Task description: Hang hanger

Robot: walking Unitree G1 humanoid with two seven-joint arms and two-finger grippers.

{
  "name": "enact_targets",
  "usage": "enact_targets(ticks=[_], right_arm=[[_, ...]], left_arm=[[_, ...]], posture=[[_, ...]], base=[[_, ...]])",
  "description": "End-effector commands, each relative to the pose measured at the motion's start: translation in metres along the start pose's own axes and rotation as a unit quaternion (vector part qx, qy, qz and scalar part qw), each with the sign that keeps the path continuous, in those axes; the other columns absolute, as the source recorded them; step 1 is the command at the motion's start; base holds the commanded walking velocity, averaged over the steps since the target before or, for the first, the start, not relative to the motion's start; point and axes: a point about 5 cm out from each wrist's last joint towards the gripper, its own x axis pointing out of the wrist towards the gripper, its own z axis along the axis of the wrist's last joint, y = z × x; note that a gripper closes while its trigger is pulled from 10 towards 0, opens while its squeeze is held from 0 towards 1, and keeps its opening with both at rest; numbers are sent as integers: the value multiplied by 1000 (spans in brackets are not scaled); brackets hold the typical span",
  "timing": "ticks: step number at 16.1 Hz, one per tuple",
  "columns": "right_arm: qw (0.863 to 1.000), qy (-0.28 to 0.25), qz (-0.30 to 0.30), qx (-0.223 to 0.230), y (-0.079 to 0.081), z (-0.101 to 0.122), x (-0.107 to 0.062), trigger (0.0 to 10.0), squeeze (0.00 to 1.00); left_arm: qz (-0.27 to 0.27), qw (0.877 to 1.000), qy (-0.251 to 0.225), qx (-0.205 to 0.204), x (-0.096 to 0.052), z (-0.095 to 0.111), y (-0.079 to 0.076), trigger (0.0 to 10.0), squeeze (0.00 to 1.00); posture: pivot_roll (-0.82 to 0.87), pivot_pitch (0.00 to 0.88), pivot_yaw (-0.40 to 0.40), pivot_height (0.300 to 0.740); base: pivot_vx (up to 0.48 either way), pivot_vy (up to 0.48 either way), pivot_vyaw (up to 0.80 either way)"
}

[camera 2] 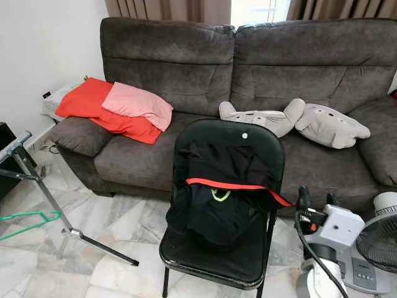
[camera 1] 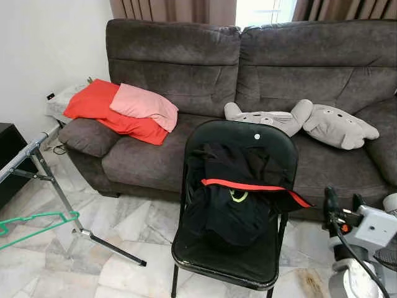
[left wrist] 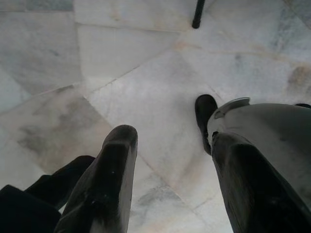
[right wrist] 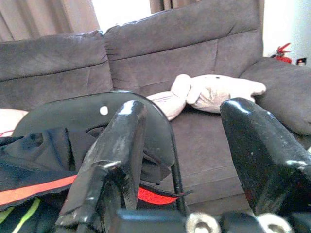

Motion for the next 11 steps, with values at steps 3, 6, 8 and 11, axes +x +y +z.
enact_targets(ticks=[3,6,8,11], right_arm=[[1000,-9,16,1,8,8,5,10000,0],[1000,-10,27,-6,12,8,6,10000,0],[1000,-9,28,-7,12,8,6,10000,0],[1000,-11,25,-13,11,10,6,10000,0]], left_arm=[[5,1000,-3,-10,-2,-2,7,10000,0],[-1,1000,-3,-8,-2,-5,3,10000,0],[-1,1000,-2,-9,-3,-7,4,10000,0],[0,1000,-1,-9,-5,-11,9,10000,0]], posture=[[16,0,40,740],[16,0,40,740],[15,0,38,740],[11,0,38,740]], base=[[330,0,0],[347,0,0],[347,0,0],[90,0,0]])
